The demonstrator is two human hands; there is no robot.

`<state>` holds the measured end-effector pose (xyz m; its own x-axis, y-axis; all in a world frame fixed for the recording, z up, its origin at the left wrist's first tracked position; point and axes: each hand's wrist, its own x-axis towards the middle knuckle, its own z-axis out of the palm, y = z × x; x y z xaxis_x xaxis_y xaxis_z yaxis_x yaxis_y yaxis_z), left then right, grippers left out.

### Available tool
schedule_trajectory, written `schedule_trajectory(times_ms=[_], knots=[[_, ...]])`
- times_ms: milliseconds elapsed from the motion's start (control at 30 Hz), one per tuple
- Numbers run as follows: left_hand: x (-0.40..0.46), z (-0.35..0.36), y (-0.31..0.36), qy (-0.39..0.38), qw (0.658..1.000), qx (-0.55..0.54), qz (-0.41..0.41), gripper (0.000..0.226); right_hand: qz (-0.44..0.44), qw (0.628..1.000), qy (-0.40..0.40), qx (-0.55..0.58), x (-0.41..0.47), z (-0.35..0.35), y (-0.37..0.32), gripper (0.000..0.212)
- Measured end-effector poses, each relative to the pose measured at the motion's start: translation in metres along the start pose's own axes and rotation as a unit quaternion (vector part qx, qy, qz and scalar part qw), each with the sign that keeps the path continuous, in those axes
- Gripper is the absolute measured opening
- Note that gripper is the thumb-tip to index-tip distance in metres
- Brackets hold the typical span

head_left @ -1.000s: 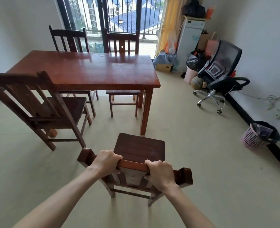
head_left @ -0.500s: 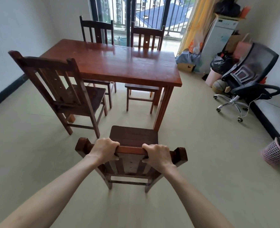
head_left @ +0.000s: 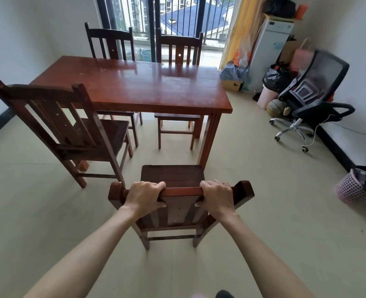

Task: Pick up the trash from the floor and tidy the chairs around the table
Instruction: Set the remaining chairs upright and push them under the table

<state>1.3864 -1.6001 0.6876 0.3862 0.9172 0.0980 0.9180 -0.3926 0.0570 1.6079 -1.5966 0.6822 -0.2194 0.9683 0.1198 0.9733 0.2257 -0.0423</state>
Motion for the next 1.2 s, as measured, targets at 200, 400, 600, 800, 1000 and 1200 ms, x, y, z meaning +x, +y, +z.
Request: schedule_trajectory(times_ms=[200,400,600,800,1000,1200], knots=[[0.041,0.001,-0.017,0.013,0.999,-0.029,-0.02,0.039,-0.004,1.0,0.022,0.017,0.046,0.006,0.009,0.047],[0.104,0.015,-0.043,0.037,0.999,-0.027,-0.001,0.041,-0.005,0.999,0.029,0.025,0.11,0.013,0.031,0.044],[0.173,0.022,-0.076,0.071,0.997,0.008,0.001,0.044,-0.014,0.999,0.037,0.025,0.185,0.021,0.045,0.043],[0.234,0.021,-0.111,0.051,0.998,0.034,0.015,0.051,-0.044,0.998,0.044,0.03,0.256,0.032,0.058,0.046],[0.281,0.024,-0.136,0.055,0.997,0.055,0.016,0.053,-0.054,0.997,0.052,0.031,0.308,0.036,0.065,0.049],[0.322,0.031,-0.166,0.062,0.997,0.041,0.029,0.051,-0.038,0.998,0.046,0.024,0.352,0.038,0.066,0.052]])
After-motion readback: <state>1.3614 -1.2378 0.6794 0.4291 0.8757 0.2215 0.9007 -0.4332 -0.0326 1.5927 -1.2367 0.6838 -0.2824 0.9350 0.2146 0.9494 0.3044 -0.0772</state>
